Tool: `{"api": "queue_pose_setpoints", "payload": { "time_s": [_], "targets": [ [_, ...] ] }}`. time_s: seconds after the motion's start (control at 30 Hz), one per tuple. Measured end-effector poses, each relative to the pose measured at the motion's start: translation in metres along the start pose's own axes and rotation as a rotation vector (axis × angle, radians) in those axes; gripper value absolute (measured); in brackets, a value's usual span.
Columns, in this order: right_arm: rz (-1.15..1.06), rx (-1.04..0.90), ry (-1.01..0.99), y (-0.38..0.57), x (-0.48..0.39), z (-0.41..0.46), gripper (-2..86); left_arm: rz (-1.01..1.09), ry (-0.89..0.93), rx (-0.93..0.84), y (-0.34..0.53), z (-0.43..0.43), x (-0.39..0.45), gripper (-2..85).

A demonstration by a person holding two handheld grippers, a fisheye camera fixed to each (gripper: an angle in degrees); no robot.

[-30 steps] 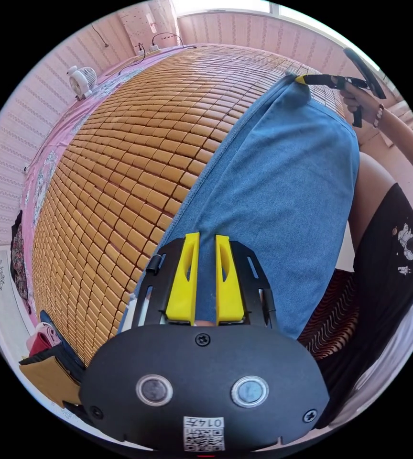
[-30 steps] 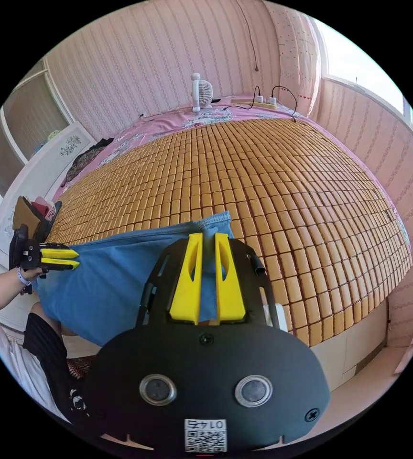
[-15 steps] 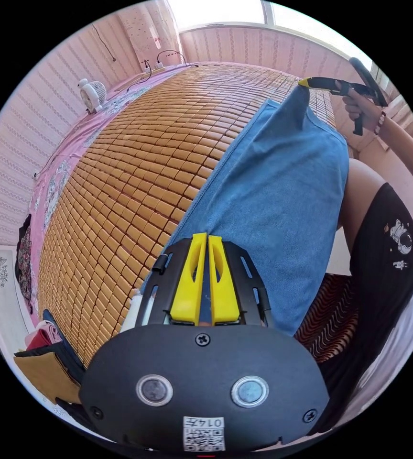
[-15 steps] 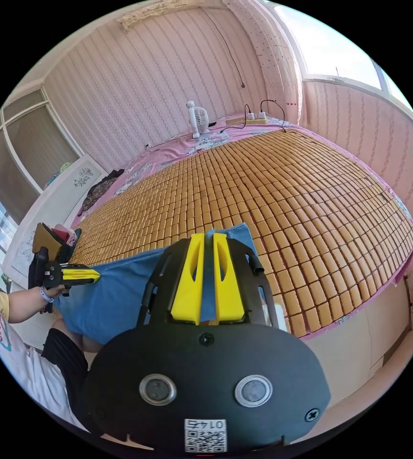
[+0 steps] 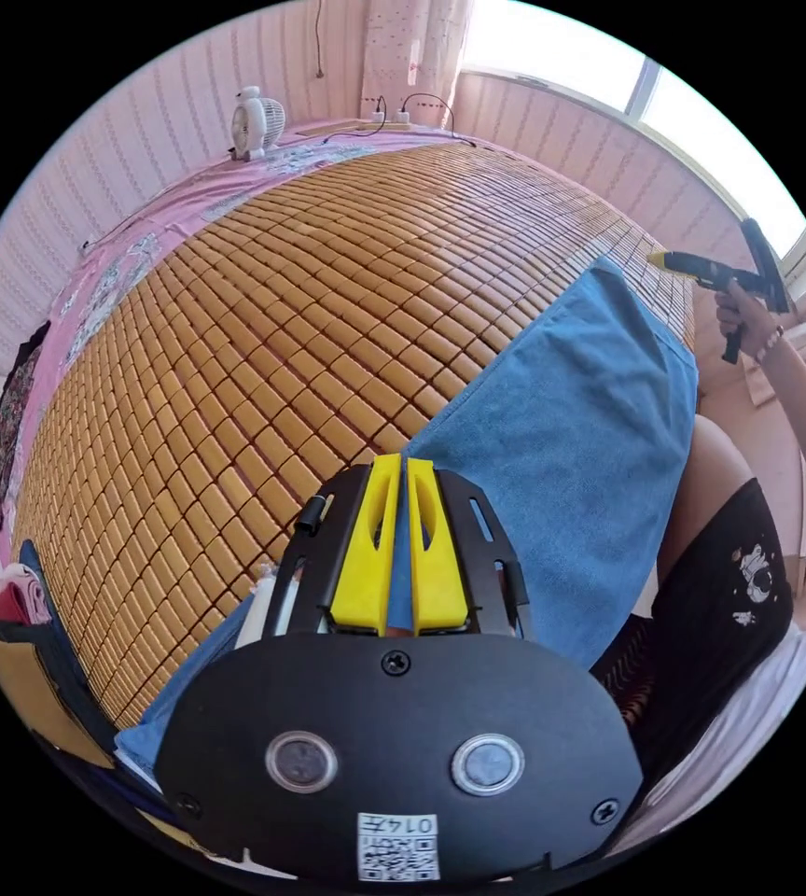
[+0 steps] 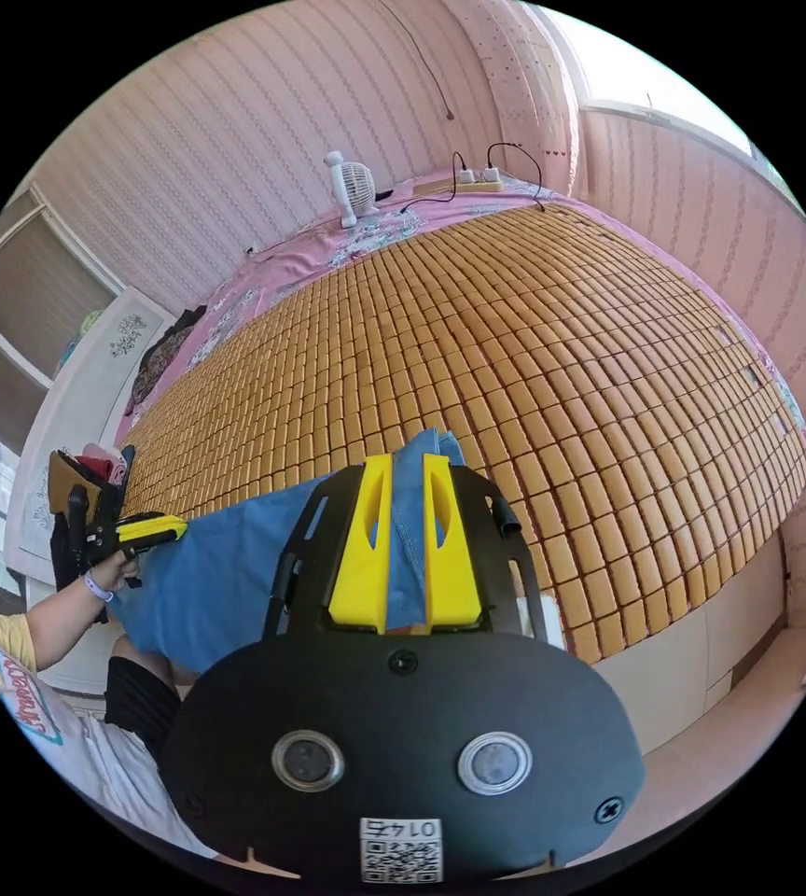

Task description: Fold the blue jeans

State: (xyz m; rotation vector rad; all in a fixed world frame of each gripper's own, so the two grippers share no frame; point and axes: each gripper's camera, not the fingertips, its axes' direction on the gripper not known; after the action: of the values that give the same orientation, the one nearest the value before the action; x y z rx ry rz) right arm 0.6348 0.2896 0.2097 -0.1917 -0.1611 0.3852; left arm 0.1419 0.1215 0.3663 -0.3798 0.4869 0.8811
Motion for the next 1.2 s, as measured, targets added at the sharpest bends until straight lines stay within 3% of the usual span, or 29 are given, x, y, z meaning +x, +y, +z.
{"api": "queue_pose_setpoints", "payload": {
  "time_s": [0.13,0.27,0.47,0.63,0.73,0.93,1.2],
  "targets": [
    [0.129,-0.117,0.031,0.056,0.032,-0.011,8.2,0.072,0.058,0.064,0.028,-0.038,0.014,-0.8],
    [0.253,-0.167,0.027,0.088,0.048,-0.004,9.8,0.179,0.197,0.002,0.054,-0.037,0.059,1.0],
    [0.264,-0.130,-0.085,0.085,0.054,-0.005,3.5,0.356,0.193,-0.128,0.071,-0.001,0.126,6.0],
    [0.055,-0.011,-0.149,0.039,0.006,-0.067,2.2,0.294,0.279,-0.043,0.070,-0.020,0.126,5.4],
    [0.103,0.054,-0.161,0.037,0.011,-0.084,2.0,0.286,0.273,-0.015,0.072,-0.029,0.120,5.1],
    [0.277,-0.193,0.005,0.083,0.055,-0.007,2.0,0.278,0.286,-0.067,0.079,-0.015,0.111,4.8],
    [0.273,-0.144,0.045,0.092,0.034,-0.013,2.5,0.264,0.302,-0.090,0.089,-0.009,0.103,4.8]
  ]
}}
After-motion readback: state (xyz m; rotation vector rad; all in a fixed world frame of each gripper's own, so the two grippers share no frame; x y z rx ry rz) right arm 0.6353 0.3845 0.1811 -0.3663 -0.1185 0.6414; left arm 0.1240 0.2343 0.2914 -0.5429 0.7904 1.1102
